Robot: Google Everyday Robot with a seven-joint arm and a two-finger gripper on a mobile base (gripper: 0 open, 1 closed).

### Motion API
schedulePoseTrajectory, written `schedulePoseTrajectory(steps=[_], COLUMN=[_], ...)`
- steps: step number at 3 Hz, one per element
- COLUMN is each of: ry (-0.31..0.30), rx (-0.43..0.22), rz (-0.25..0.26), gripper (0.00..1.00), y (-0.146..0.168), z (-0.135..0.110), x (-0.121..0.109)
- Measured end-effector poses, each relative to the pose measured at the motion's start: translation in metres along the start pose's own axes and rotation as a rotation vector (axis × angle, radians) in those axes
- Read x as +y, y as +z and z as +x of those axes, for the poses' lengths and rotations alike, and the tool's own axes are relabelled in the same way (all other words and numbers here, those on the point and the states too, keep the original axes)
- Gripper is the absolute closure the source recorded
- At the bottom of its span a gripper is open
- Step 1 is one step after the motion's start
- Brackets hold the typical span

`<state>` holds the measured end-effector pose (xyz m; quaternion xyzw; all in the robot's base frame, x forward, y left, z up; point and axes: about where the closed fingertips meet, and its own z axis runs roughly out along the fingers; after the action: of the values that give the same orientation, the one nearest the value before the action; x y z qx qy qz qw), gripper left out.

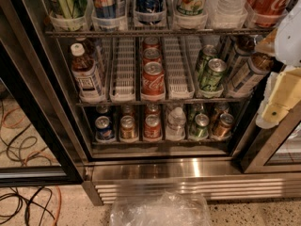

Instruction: Pick redbull can from top shelf of fridge

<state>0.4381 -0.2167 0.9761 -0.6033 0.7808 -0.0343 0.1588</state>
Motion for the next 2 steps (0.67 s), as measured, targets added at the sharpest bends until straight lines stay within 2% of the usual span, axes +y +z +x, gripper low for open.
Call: schedulePoseTrajectory(steps=[1, 2], ry=[0.0, 0.031], rx=[0.0, -0.065], rz=[0.0, 0.025], gripper=[0.0, 0.0], y=[0.0, 0.005], z=[0.0, -0.0076], x=[0.0, -0.0022])
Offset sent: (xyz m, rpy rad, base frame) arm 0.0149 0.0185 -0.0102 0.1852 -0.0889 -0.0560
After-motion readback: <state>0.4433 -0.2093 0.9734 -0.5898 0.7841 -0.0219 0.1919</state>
